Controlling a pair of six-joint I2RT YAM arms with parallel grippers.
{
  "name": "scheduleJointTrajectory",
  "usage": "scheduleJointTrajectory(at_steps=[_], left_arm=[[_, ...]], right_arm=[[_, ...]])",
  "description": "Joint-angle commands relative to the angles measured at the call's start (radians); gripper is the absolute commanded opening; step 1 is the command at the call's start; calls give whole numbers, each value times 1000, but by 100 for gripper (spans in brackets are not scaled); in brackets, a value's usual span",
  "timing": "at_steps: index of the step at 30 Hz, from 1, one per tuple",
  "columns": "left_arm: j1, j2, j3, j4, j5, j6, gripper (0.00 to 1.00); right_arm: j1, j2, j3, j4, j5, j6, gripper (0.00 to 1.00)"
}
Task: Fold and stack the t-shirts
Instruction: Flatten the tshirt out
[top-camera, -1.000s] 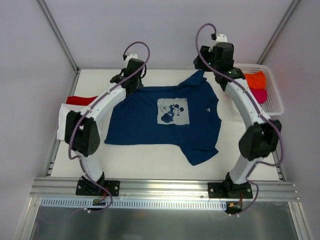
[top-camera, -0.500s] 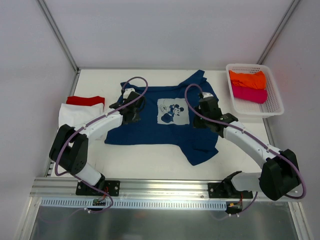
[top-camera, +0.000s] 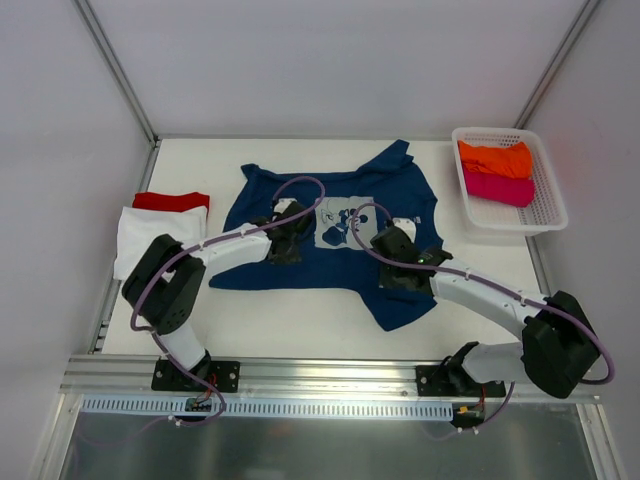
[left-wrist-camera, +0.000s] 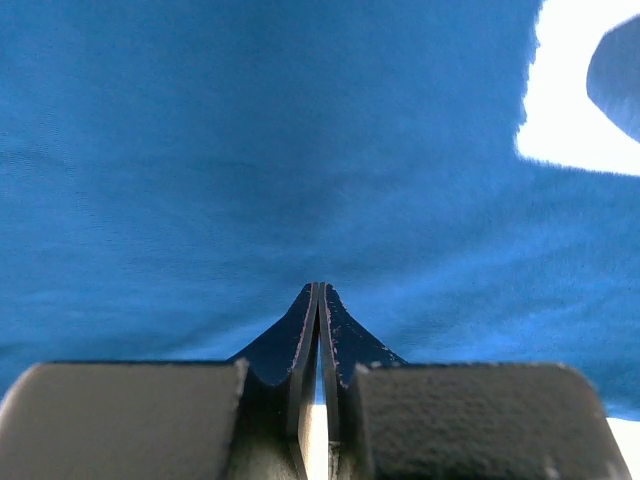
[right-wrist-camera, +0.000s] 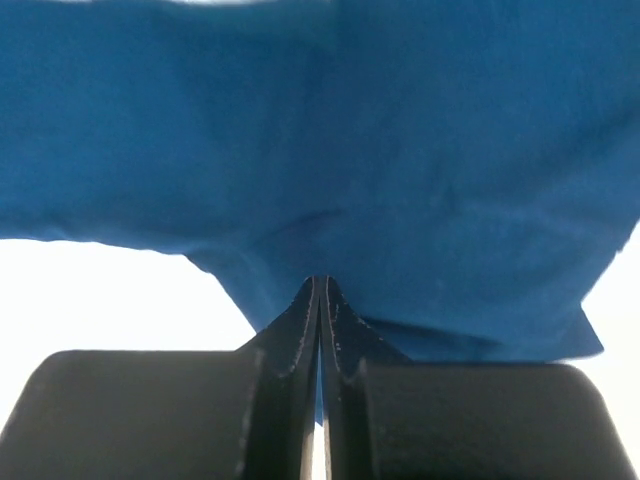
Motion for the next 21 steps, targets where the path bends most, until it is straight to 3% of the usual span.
scheduleJointTrajectory(at_steps=[1,9,21], left_arm=[[-29,55,37,1,14,-25,0],[-52,75,22,2,13,-36,0],[-63,-70,-76,7,-41,-5,0]], right_arm=[[35,-3,-7,-76,114,104,1],[82,176,55,-177,234,182,0],[92,357,132,-203,278,220,0]])
